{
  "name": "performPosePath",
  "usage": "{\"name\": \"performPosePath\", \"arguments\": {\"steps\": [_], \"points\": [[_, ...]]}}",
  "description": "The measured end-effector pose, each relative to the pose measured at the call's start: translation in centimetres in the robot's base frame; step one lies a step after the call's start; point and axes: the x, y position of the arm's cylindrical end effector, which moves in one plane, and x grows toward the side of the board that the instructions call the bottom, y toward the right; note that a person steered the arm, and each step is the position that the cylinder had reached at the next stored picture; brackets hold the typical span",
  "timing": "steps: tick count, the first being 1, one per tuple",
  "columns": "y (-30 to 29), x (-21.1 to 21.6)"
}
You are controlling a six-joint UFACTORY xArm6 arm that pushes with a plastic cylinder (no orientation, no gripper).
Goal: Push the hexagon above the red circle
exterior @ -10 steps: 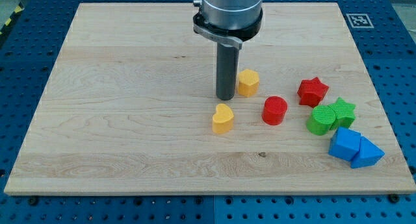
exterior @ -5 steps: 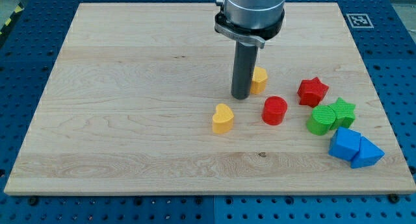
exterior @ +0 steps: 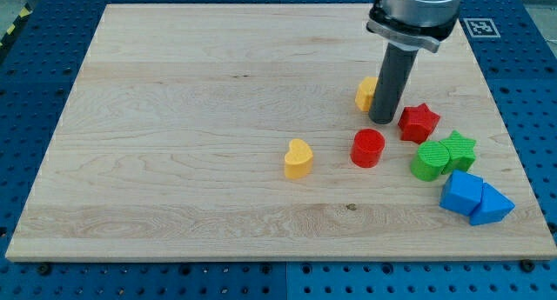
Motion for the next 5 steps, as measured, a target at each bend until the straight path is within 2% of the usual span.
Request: {"name": "performPosePath", "arguments": {"steps": [3,5], "points": [[-0.4,-3.9],[-3.5,-1.9]]}}
